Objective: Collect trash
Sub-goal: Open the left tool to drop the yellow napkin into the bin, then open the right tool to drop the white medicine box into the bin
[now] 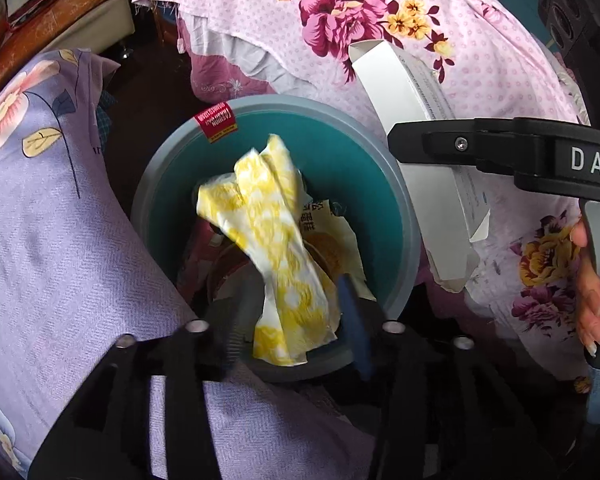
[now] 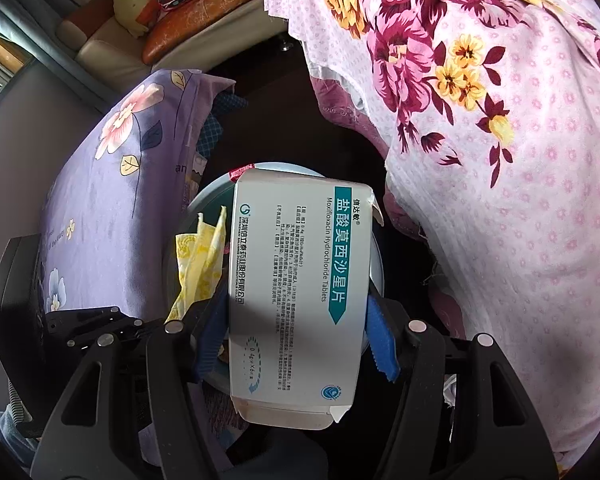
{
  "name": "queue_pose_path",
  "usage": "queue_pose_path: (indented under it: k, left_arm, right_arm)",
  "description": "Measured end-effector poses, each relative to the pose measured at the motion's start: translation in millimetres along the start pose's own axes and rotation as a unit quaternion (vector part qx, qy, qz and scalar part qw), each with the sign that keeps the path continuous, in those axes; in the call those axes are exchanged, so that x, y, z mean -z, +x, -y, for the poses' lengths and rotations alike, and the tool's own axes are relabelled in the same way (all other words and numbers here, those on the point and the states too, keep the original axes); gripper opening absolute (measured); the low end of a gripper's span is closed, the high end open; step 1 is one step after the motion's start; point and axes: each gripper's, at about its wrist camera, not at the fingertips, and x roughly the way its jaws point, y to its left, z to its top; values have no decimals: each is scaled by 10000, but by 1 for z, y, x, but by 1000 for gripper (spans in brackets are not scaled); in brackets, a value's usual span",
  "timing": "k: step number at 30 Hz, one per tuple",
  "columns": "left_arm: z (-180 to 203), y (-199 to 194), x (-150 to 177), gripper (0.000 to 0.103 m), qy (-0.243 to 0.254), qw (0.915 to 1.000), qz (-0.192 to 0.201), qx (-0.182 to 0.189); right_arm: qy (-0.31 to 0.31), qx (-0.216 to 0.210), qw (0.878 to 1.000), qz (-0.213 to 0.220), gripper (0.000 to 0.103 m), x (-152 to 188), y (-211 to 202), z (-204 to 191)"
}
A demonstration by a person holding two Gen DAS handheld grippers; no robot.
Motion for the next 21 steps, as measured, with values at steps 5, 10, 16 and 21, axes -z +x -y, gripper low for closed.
queue_pose_path:
  k: [5, 10, 16, 21]
  left_arm:
    - [4, -14, -1, 93, 105, 9992, 355, -169]
    - [-2, -25, 1, 94, 25, 9987, 448, -234]
    - [-17, -35, 7, 94, -224, 9980, 508, -308]
    - [-32, -44, 12, 95, -329, 9964, 621, -477]
  right_arm:
    - [27, 16, 10000, 18, 59, -3, -1, 0]
    - [13, 33, 10000, 1, 59, -4, -1, -1]
    - [-14, 26, 10000, -57, 59, -4, 3, -5]
    - [-94, 19, 9999, -116, 59, -5, 8, -12]
